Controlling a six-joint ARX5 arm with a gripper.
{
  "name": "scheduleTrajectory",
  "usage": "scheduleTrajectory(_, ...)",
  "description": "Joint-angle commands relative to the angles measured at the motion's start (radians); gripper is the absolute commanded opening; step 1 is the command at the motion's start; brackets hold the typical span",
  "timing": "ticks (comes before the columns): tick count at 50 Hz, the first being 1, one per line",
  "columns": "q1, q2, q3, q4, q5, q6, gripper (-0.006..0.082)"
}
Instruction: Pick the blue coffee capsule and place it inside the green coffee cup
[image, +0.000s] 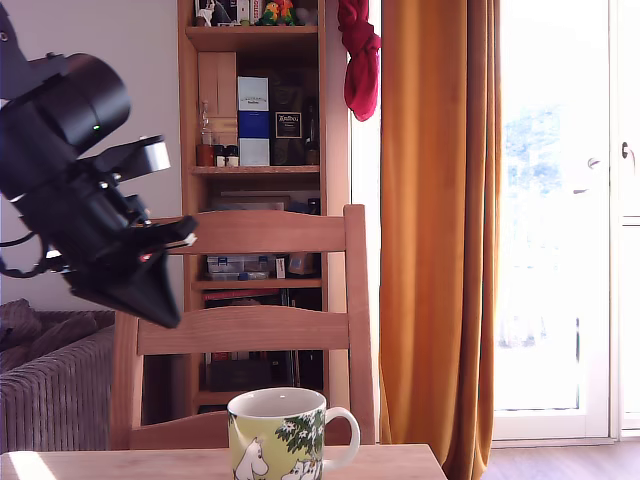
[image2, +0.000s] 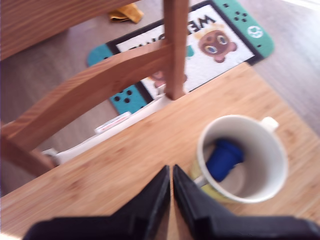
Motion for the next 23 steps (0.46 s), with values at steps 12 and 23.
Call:
scheduleTrajectory(12, 0.13, -0.116, -0.003, -0.063, -0.026, 0.024, -0.0023)
scheduleTrajectory(23, 0.198, -0.185, -0.003, -0.104, -0.079, 0.049, -0.0023)
